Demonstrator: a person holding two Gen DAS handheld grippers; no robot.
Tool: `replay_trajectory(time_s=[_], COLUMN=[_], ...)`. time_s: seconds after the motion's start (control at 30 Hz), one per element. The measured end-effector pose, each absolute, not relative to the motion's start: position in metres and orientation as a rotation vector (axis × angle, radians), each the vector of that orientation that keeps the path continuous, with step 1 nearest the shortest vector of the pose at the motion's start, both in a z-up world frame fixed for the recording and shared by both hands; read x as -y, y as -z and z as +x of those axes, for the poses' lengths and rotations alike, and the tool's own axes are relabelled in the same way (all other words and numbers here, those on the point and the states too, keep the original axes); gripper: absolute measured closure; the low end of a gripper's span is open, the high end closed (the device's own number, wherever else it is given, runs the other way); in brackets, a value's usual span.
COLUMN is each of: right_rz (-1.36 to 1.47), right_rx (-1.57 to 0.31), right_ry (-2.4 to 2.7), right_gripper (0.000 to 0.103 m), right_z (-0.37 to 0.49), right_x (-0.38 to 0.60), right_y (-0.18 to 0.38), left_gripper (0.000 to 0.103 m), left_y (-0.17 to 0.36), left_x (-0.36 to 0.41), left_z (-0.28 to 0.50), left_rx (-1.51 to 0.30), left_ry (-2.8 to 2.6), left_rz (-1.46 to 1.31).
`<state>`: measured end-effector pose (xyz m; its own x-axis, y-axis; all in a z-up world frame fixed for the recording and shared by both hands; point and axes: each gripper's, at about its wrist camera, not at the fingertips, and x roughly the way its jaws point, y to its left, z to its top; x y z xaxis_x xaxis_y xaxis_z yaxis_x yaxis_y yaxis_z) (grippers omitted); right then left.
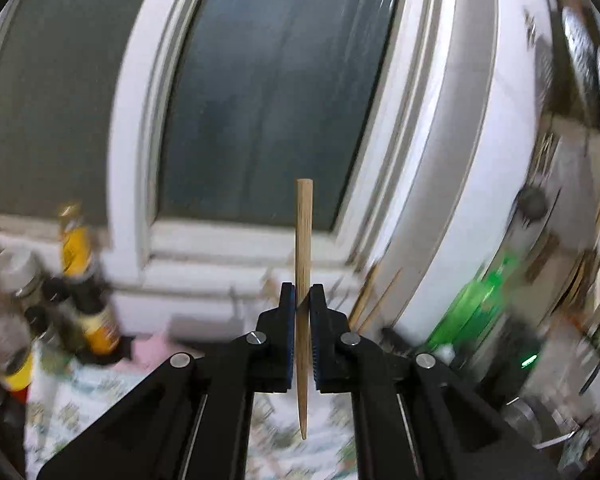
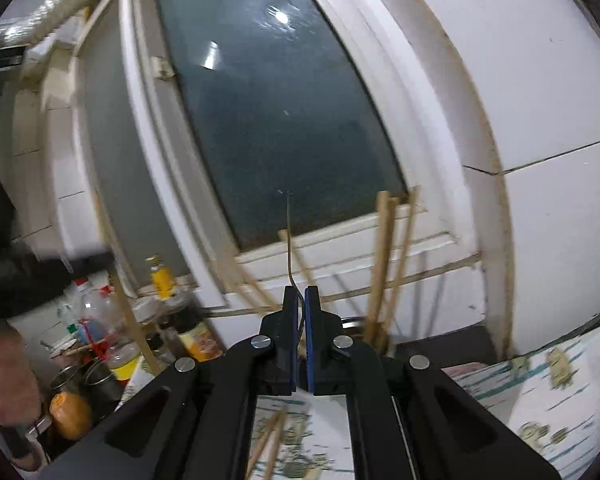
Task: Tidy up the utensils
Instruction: 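Carry the skewer toward the cup with the right gripper while the left gripper grasps a chopstick, then lower the skewer and chopstick into the white cup and open both grippers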
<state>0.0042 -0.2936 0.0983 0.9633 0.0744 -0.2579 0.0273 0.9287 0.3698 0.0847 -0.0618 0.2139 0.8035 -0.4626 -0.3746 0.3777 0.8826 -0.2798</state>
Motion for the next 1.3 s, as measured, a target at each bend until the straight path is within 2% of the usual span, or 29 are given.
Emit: replay_trajectory(time_s=[0.2, 0.4, 0.73, 1.2, 1.3], right_rz=[0.414, 0.367, 0.306, 0.291, 0.309], right_rx=[-0.414, -0.498, -0.495, -0.486, -0.44], right_ry=[-0.064, -0.035, -0.035, -0.043, -0.048], right_gripper=[0.099, 0.099, 0.099, 0.099, 0.099], right_z=[0.049, 0.077, 0.071, 0.056, 0.047], right_x=[0.31, 0.31, 0.3, 0.3, 0.303], right_y=[-0.078, -0.052, -0.047, -0.053, -0.06], left_gripper=[0.097, 0.097, 0.097, 0.097, 0.091], left_y=[-0.237, -0.19, -0.139, -0.121, -0.124], left_x=[0.092, 0.121, 0.135, 0.129, 0.124], left_z=[0.112, 0.148, 0.152, 0.156, 0.148], left_rx=[-0.29, -0.323, -0.38, -0.419, -0.396], left_ry=[0.47, 0.453, 0.454, 0.461, 0.48], left_rz=[-0.219, -0.12, -0.085, -0.113, -0.119])
